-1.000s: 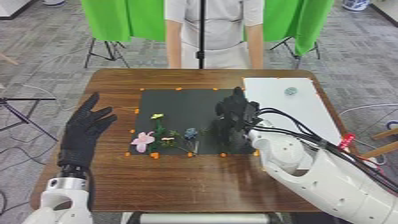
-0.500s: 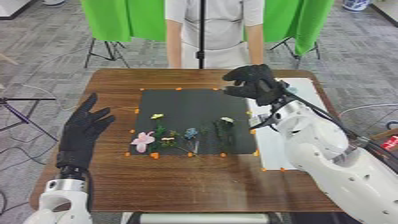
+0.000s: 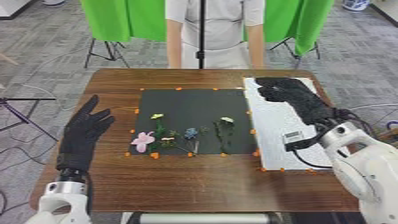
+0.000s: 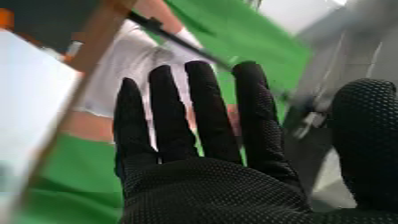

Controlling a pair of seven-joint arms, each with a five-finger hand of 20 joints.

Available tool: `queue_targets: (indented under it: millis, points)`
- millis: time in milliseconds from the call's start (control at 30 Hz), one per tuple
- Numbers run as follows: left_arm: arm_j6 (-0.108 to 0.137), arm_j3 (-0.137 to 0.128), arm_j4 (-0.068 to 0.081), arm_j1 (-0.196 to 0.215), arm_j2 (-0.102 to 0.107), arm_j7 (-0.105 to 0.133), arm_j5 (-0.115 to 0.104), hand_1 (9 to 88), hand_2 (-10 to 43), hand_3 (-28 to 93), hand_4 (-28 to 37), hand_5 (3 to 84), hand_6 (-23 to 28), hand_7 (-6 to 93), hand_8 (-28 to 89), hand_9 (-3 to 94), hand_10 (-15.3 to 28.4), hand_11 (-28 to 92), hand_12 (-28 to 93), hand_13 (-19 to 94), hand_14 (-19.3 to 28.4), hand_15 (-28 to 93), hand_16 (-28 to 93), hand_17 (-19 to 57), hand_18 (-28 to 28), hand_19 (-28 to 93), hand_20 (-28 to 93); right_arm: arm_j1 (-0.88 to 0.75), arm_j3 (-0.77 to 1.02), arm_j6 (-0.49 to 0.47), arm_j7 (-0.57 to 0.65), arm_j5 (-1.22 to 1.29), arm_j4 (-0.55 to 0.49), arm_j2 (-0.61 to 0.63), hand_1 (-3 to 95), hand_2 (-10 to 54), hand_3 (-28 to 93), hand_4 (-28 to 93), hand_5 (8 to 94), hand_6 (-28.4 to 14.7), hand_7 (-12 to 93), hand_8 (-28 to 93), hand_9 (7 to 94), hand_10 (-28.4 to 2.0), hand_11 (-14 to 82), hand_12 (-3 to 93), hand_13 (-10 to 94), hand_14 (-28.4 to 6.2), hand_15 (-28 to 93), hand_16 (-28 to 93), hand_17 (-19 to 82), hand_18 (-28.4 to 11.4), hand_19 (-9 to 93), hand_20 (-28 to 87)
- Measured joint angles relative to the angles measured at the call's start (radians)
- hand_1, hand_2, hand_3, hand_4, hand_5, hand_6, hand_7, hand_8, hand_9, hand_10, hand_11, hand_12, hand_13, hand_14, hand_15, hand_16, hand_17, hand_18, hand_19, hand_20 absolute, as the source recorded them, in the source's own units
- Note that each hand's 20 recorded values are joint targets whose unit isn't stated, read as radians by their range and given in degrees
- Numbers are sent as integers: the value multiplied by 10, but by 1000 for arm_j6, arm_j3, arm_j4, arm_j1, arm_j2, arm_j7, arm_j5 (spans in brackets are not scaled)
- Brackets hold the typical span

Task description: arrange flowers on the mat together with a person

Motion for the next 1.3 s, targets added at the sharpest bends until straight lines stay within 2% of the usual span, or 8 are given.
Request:
queue_targets:
  millis: [67, 100, 200, 233, 367, 500, 667, 1300]
  points:
    - [0, -2, -4, 5, -1, -12, 21, 211, 28, 784, -283, 312, 26, 88, -83, 314, 158, 219, 109, 190, 201, 411, -64, -79, 225, 448, 147, -54, 30, 38, -15, 81, 0, -6, 111, 71, 821, -282, 423, 11, 109, -103, 426, -118, 83, 141, 243, -132, 172, 135, 47, -213, 345, 138]
    - [0, -3, -6, 7, -2, -22, 41, 211, 28, 784, -283, 311, 25, 88, -83, 312, 156, 217, 109, 190, 201, 407, -61, -79, 225, 448, 146, -78, 38, 58, -27, 126, 1, -8, 110, 70, 823, -282, 423, 12, 110, -103, 424, -115, 79, 139, 239, -130, 166, 136, 43, -213, 340, 137]
    - [-2, -6, -9, 10, -8, -61, 119, 210, 28, 784, -283, 309, 23, 87, -82, 300, 145, 196, 105, 189, 198, 396, -55, -80, 226, 444, 143, -133, 46, 92, -65, 281, 2, -22, 104, 69, 822, -283, 414, 20, 110, -106, 412, -106, 63, 135, 216, -131, 138, 136, 32, -215, 328, 132]
    - [-3, -6, -9, 10, -11, -67, 131, 210, 28, 785, -283, 309, 21, 87, -83, 294, 141, 187, 105, 186, 195, 384, -53, -80, 226, 440, 141, -147, 47, 93, -72, 335, 2, -31, 101, 70, 823, -283, 404, 23, 109, -107, 408, -101, 57, 134, 214, -129, 130, 140, 32, -215, 322, 129]
    - [-6, 4, -8, 9, -21, -66, 123, 210, 26, 786, -283, 306, 19, 89, -83, 282, 136, 167, 111, 181, 189, 366, -40, -81, 225, 434, 138, -192, 65, 89, -76, 478, -2, -85, 101, 72, 821, -283, 396, 26, 108, -107, 404, -96, 48, 138, 220, -134, 97, 189, 30, -218, 322, 132]
    - [-7, 11, -7, 9, -33, -65, 110, 211, 26, 788, -283, 303, 18, 91, -83, 275, 129, 159, 115, 196, 206, 381, -33, -80, 227, 436, 140, -239, 83, 96, -79, 469, -6, -141, 100, 78, 819, -283, 375, 35, 110, -109, 364, -73, 37, 134, 235, -160, 120, 192, 35, -228, 334, 134]
    - [-6, 13, -7, 12, -43, -63, 102, 211, 27, 789, -283, 302, 17, 92, -85, 274, 128, 154, 119, 199, 212, 392, -36, -80, 228, 437, 141, -300, 89, 132, -96, 426, -8, -179, 100, 80, 818, -283, 366, 39, 113, -111, 345, -61, 29, 130, 255, -166, 144, 184, 35, -230, 342, 136]
    - [-6, 32, -3, -1, -40, -53, 95, 215, 29, 792, -283, 307, 24, 91, -84, 286, 141, 178, 119, 197, 213, 412, -46, -79, 226, 443, 142, -311, 96, 131, -103, 417, 5, -199, 103, 86, 819, -283, 370, 41, 118, -114, 370, -71, 37, 129, 275, -170, 173, 162, 33, -226, 349, 140]
